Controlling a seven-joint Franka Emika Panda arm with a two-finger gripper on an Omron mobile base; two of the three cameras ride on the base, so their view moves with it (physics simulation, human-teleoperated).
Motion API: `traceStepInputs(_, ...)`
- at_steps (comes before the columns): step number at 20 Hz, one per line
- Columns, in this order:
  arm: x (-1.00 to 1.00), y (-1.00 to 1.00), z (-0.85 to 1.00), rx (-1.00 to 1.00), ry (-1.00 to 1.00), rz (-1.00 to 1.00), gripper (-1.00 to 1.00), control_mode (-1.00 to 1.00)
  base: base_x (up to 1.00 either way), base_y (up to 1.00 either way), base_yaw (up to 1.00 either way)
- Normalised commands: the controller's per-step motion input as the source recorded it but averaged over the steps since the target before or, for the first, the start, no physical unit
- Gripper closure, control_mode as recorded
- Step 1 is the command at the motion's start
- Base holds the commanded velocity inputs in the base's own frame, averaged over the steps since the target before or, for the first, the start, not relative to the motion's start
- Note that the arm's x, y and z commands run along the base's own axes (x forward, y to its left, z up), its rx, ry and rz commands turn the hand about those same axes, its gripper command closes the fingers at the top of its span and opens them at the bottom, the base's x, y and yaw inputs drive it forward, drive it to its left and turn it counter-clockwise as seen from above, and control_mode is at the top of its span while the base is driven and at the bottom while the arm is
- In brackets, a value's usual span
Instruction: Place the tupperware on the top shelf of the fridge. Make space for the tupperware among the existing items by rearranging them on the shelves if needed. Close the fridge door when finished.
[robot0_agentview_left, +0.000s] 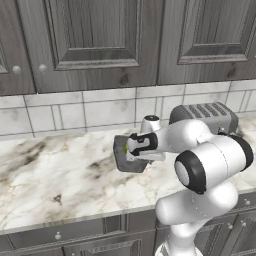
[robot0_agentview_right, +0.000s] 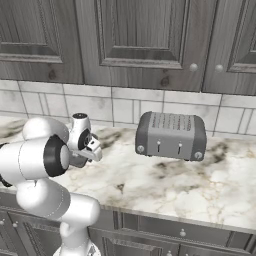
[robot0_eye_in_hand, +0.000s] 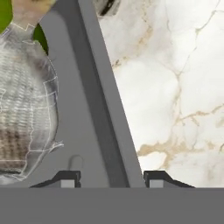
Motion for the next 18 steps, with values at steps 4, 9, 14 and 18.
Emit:
traceStepInputs(4,0.00,0.00,0.00,0.00,0.00,0.00,1.00,-1.00,0.00,0.00,0.00)
traceStepInputs(9,0.00,0.00,0.00,0.00,0.00,0.00,1.00,-1.00,0.00,0.00,0.00)
traceStepInputs(14,-0.27,0.00,0.40,0.00,-0.05,0.00,1.00,-1.00,0.00,0.00,0.00)
traceStepInputs(18,-0.71,-0.09,0.91,0.00,-0.03,0.00,1.00,-1.00,0.00,0.00,0.00)
